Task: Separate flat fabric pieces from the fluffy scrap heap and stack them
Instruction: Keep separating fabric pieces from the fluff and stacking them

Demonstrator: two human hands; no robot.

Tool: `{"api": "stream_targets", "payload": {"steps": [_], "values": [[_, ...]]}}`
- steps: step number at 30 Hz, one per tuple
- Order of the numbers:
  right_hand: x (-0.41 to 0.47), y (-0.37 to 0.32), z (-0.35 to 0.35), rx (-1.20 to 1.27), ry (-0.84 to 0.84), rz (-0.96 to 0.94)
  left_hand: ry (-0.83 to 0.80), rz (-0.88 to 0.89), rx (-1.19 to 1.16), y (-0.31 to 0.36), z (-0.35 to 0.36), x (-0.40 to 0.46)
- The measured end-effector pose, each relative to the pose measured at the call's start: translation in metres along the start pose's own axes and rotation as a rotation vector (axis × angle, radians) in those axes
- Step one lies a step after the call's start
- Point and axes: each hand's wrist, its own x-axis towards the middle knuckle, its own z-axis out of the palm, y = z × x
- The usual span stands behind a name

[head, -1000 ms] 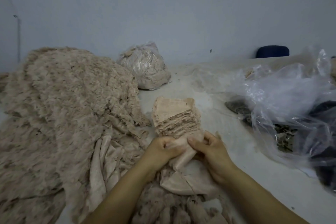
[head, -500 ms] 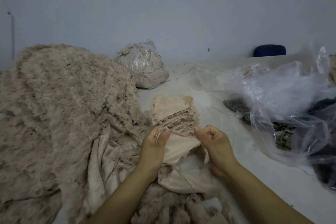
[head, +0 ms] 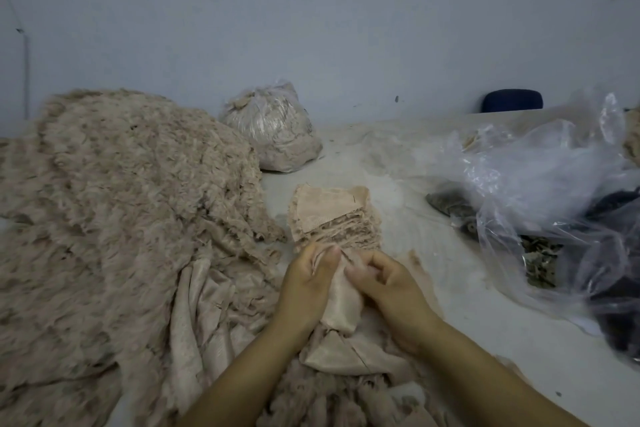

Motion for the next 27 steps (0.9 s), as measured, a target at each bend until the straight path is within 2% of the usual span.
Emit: {"api": "stream_targets", "payload": {"steps": [2,5,8,10,13,17,21,24,27], "values": [[0.000,-0.001,0.005,0.108,0.122,-0.018,0.051,-0.002,0.021,-0.003,0.000,0.001],[0.001,-0.004,0.005,0.092,0.215,-0.049,0.080,0.015,0.067,-0.006,-0.001,0.001],[-0.003,-0.006,0.003,0.078,0.056,-0.040,0.015,-0.014,0.062,-0.010,0.000,0.000],[-0.003,-0.005,0.003,-0.095,0.027,-0.050,-0.051,-0.025,0.095,-0.010,0.001,-0.002],[0.003,-0.002,0.003,-0.229,0.162,-0.148,-0.073,-0.054,0.079,-0.008,0.003,-0.004],[0.010,-0.001,-0.009,-0.179,0.341,-0.201,-0.261,-0.187,-0.056,-0.004,-0.001,-0.005],[0.015,0.000,-0.027,-0.298,0.452,-0.232,-0.189,-0.286,-0.117,-0.004,-0.004,-0.003],[0.019,0.000,-0.039,-0.285,0.536,-0.223,-0.246,-0.414,-0.146,0.001,-0.011,-0.001],[0.023,0.002,-0.047,-0.294,0.584,-0.181,-0.286,-0.450,-0.061,0.001,-0.016,0.000]]}}
